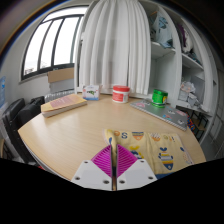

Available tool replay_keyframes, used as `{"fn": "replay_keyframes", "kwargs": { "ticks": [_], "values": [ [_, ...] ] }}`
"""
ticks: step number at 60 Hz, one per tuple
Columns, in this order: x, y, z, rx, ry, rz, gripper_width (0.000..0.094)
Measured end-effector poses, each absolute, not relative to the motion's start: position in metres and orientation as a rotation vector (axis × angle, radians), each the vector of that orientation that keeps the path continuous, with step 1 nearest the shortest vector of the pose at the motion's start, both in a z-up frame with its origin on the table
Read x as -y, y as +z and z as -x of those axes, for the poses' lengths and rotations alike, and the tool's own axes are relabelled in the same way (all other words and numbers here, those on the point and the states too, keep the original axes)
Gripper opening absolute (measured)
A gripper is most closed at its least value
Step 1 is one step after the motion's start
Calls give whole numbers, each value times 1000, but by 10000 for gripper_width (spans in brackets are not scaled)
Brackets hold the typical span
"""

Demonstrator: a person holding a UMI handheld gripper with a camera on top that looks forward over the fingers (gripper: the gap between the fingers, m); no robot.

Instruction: Fold towel

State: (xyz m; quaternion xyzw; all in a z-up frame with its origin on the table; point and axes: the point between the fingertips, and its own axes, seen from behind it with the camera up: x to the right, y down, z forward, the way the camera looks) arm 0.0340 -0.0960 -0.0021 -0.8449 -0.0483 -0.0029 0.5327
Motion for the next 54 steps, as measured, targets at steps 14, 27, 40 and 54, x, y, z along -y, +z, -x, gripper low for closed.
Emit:
{"fn": "replay_keyframes", "kwargs": {
  "ticks": [14,27,40,54],
  "values": [
    [99,76,-68,-27,133,1907,38],
    [92,30,-190,-168,-35,2024,39],
    [99,0,-217,-195,-23,2085,125],
    [141,29,-253,-173,-118,2036,834]
  ]
}}
